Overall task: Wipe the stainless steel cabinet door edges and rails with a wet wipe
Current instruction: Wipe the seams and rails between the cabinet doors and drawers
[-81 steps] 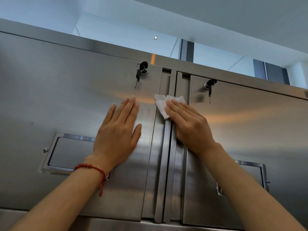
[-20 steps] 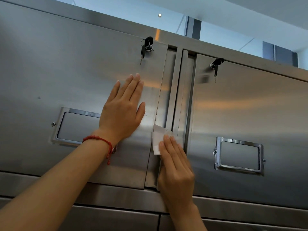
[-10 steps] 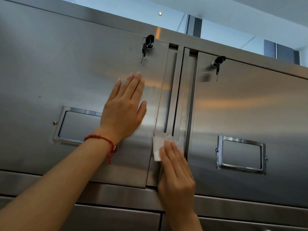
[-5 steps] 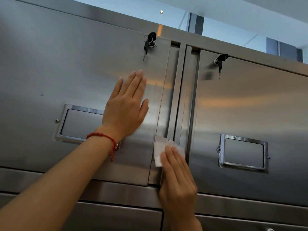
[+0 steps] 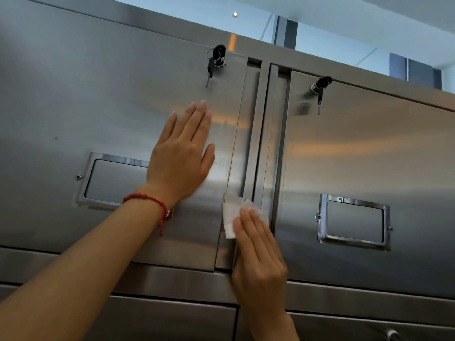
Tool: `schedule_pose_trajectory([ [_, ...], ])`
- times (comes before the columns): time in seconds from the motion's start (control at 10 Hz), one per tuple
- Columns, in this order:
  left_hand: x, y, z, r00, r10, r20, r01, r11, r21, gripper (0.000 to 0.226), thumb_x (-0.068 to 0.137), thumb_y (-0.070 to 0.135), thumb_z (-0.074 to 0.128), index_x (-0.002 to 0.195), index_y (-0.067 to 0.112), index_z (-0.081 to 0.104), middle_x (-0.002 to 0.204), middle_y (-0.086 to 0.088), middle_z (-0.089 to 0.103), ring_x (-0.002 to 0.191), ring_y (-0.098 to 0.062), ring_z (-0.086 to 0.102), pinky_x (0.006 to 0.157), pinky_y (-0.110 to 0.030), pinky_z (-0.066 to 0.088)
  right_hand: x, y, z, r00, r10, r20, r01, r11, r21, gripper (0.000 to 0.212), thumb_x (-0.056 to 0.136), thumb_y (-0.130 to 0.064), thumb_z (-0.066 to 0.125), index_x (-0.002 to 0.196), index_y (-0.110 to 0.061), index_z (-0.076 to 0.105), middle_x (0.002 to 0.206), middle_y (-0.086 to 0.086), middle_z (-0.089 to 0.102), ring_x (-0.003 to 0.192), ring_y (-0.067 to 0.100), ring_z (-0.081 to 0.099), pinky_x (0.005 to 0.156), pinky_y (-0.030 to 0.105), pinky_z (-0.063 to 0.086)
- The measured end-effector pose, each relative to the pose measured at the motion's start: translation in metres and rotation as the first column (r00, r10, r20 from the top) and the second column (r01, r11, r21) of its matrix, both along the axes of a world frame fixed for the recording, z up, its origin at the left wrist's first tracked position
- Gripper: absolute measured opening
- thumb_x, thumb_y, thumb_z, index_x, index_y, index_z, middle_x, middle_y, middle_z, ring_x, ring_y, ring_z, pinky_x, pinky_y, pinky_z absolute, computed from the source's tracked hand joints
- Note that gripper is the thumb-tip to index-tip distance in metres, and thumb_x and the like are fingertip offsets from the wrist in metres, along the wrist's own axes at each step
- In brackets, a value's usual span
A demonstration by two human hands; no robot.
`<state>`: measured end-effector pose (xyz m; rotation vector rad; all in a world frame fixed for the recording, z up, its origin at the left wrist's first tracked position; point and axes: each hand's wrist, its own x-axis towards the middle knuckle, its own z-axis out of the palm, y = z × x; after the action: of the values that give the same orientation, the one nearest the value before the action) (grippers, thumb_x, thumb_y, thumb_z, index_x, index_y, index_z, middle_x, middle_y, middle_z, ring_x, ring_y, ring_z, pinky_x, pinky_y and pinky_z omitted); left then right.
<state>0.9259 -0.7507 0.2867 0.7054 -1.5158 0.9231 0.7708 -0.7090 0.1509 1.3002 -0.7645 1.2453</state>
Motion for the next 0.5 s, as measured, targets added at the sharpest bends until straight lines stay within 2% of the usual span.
schedule_pose_trajectory([
  [0.1, 0.0, 0.0, 0.0, 1.0, -0.008, 0.0, 0.008, 1.0, -0.004, 0.061, 0.092, 0.035, 0.019, 0.143, 0.002, 0.03, 0.15, -0.015, 0.027, 0.141, -0.026, 0.021, 0.116, -0.042, 0.013, 0.001, 0.0, -0.003, 1.0, -0.004, 0.009, 0.004, 1.0, 0.001, 0.041, 0.067, 0.011, 0.069, 0.108, 0.003, 0.067, 0.12, 0.018, 0.061, 0.116, 0.031, 0.056, 0.093, 0.046, 0.05],
  [0.3, 0.0, 0.0, 0.0, 1.0, 0.002, 0.004, -0.002, 1.0, 0.008, 0.062, 0.092, 0.036, 0.016, 0.144, 0.003, 0.028, 0.151, -0.015, 0.024, 0.142, -0.025, 0.018, 0.116, -0.042, 0.013, 0.001, 0.003, -0.021, 1.0, 0.024, -0.005, -0.024, 1.0, 0.018, 0.034, 0.077, 0.005, 0.056, 0.11, 0.001, 0.064, 0.121, 0.016, 0.059, 0.117, 0.03, 0.056, 0.095, 0.044, 0.049],
  [0.4, 0.0, 0.0, 0.001, 1.0, 0.003, 0.003, -0.003, 1.0, 0.007, 0.062, 0.092, 0.036, 0.016, 0.144, 0.003, 0.027, 0.151, -0.015, 0.024, 0.142, -0.025, 0.018, 0.116, -0.042, 0.013, 0.001, 0.002, -0.013, 1.0, 0.011, -0.005, -0.011, 1.0, 0.005, 0.038, 0.072, 0.008, 0.063, 0.109, 0.001, 0.065, 0.12, 0.017, 0.06, 0.116, 0.031, 0.056, 0.094, 0.045, 0.049],
  [0.5, 0.0, 0.0, 0.001, 1.0, 0.001, 0.002, -0.001, 1.0, 0.01, 0.062, 0.092, 0.036, 0.016, 0.144, 0.003, 0.027, 0.151, -0.014, 0.024, 0.142, -0.025, 0.018, 0.116, -0.042, 0.013, 0.002, 0.001, -0.014, 1.0, 0.02, 0.013, -0.019, 1.0, -0.004, 0.037, 0.073, 0.007, 0.062, 0.11, 0.001, 0.064, 0.121, 0.018, 0.059, 0.117, 0.03, 0.055, 0.095, 0.045, 0.048],
])
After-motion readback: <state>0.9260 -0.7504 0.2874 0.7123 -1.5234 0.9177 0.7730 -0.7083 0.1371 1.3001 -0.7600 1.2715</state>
